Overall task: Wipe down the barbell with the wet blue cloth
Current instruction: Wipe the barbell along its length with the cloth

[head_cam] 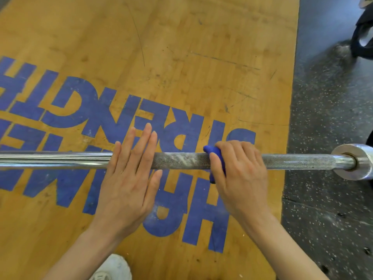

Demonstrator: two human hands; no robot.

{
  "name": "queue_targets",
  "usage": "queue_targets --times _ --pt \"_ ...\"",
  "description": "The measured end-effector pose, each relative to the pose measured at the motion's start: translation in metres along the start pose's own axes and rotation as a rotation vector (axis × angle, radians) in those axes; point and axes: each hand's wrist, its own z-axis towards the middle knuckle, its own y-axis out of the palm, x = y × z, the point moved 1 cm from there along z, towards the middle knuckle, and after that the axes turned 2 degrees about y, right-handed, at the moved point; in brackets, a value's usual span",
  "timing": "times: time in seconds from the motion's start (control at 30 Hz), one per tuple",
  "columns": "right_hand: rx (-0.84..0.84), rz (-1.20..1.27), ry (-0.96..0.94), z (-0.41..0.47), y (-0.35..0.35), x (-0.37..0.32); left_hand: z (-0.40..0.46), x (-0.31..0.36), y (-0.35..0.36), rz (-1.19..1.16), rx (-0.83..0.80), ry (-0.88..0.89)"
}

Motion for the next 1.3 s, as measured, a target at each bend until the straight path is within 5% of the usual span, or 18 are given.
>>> queue_targets --times 0.23,0.37,0.53,0.67,0.83,0.97,1.1,1.3 --pt "-0.059 0.047 -0.104 -0.009 0.013 -0.026 -0.001 -0.003 0.002 0.033 0.015 0.005" --pt "-0.033 0.054 0.061 -0.016 0.010 -0.030 0.002 -0.003 0.003 0.025 0.011 0.018" --pt "-0.051 0.043 -0.076 -0.014 0.019 -0.036 0.003 -0.006 0.004 0.027 0.019 0.022" --pt "-0.011 0.070 0.083 -0.016 0.018 -0.042 0.007 -0.003 0.007 0.007 0.042 0.005" --pt "-0.070 0.040 -0.085 -0.011 0.017 -0.037 0.006 -0.011 0.006 0.004 0.026 0.035" --pt "-0.048 0.072 0.113 -0.011 0.015 -0.054 0.006 -0.011 0.007 -0.015 0.028 0.066" --pt "-0.073 0.049 -0.049 -0.008 0.021 -0.059 0.004 -0.017 0.006 -0.033 0.024 0.092" --pt "-0.040 0.053 0.108 -0.010 0.026 -0.084 0.002 -0.019 0.005 -0.036 0.019 0.152"
